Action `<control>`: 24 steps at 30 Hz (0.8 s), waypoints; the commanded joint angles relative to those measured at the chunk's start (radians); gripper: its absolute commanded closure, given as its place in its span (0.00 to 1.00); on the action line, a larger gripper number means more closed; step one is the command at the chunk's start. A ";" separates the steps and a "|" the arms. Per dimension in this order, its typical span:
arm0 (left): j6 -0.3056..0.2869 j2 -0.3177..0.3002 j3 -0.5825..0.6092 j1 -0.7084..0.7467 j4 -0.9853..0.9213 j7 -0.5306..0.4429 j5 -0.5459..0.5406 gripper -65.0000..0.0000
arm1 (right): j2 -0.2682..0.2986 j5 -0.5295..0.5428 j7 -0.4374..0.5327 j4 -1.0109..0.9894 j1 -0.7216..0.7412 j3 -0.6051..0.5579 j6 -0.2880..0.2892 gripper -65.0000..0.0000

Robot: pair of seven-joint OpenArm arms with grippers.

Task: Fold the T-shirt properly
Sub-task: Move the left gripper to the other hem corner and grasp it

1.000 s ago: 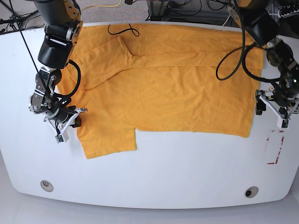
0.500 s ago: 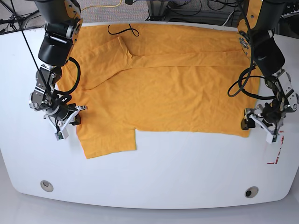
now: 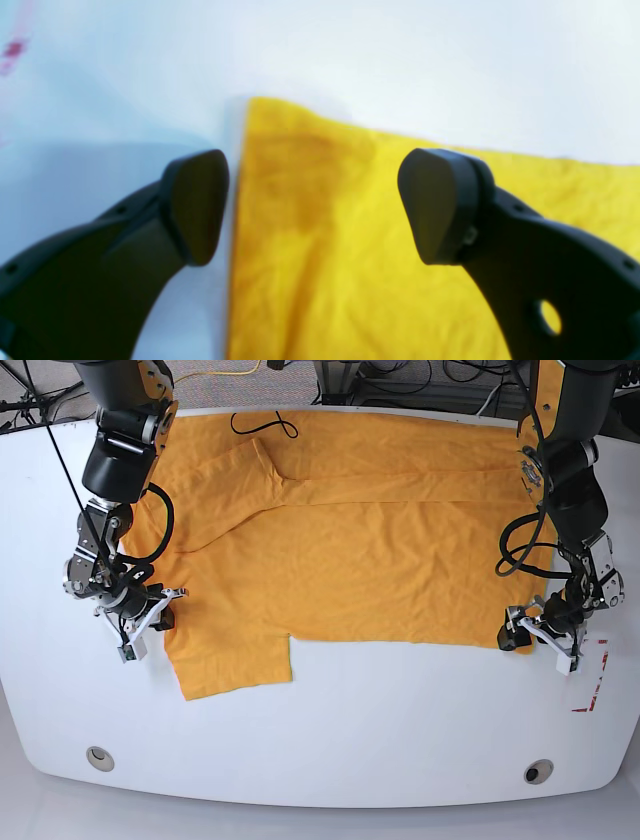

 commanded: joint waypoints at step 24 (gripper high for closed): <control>-0.002 -0.018 0.033 -0.050 -0.058 -0.049 -0.016 0.67 | 0.030 0.012 0.026 0.020 0.026 0.005 0.009 1.00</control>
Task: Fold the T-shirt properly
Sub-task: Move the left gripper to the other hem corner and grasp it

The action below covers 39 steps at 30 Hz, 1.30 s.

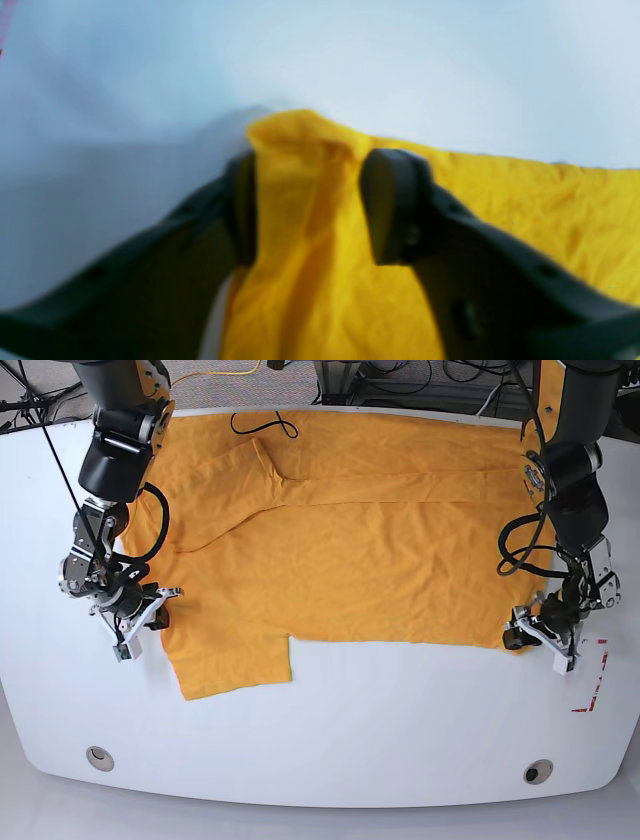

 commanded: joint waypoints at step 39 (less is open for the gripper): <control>-0.018 -0.007 -0.004 0.024 0.238 0.104 -0.026 1.00 | 0.036 0.015 -0.059 0.228 0.009 0.002 0.008 1.00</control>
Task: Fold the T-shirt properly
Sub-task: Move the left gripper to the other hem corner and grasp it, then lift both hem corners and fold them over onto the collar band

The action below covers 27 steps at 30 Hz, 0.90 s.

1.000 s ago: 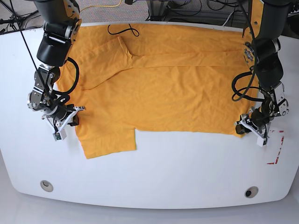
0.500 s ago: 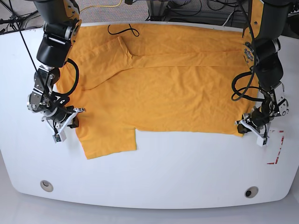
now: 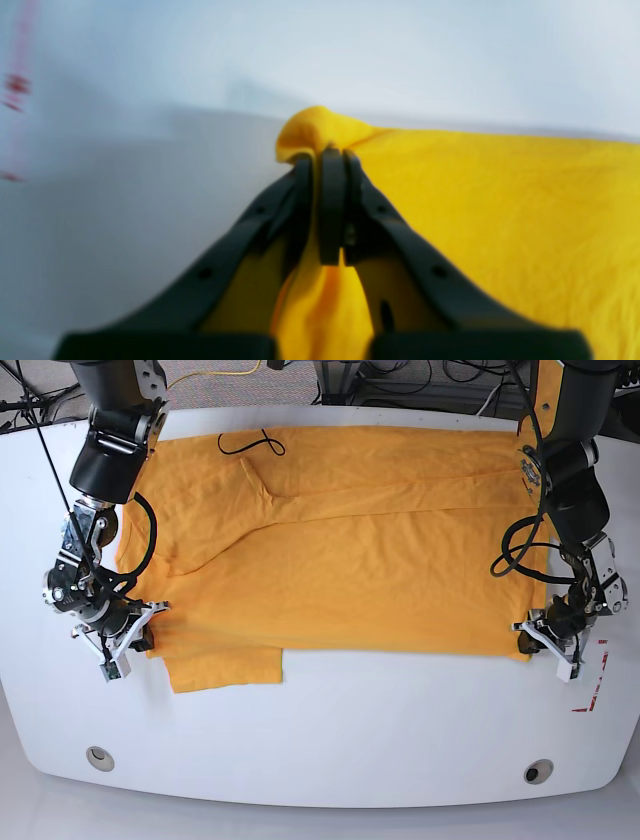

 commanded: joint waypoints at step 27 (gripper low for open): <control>-0.035 -0.002 -0.003 0.324 0.779 0.441 -0.288 1.00 | 0.010 0.017 -0.134 0.338 -0.154 0.079 0.001 1.00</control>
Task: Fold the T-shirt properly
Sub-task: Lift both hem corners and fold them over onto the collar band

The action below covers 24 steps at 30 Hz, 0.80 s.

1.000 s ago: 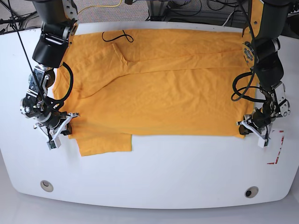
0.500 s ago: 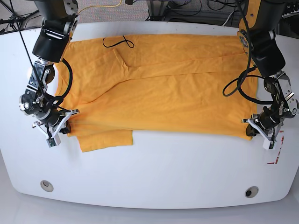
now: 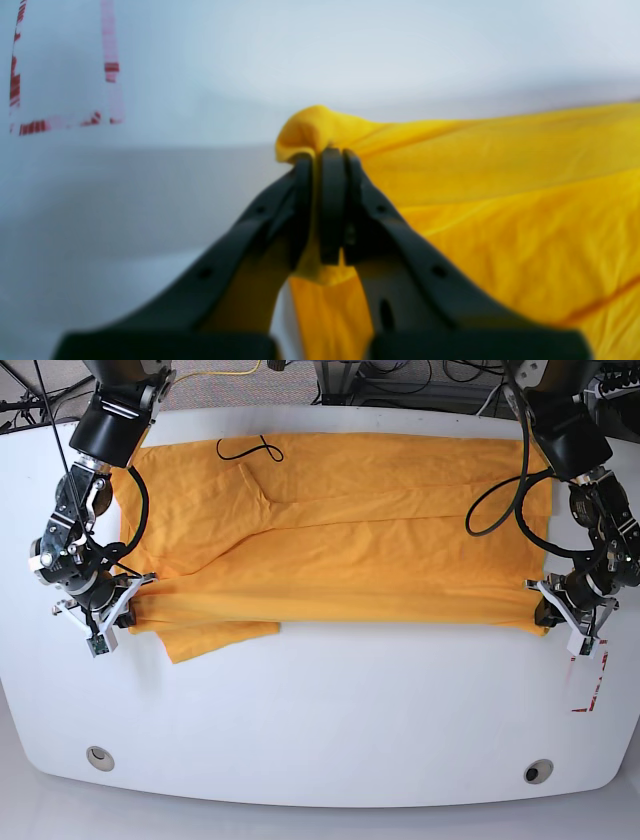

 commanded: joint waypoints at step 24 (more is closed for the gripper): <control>0.004 -0.020 -0.071 0.318 0.252 0.051 -0.021 1.00 | -0.059 0.001 -0.089 0.311 -0.263 0.063 -0.006 1.00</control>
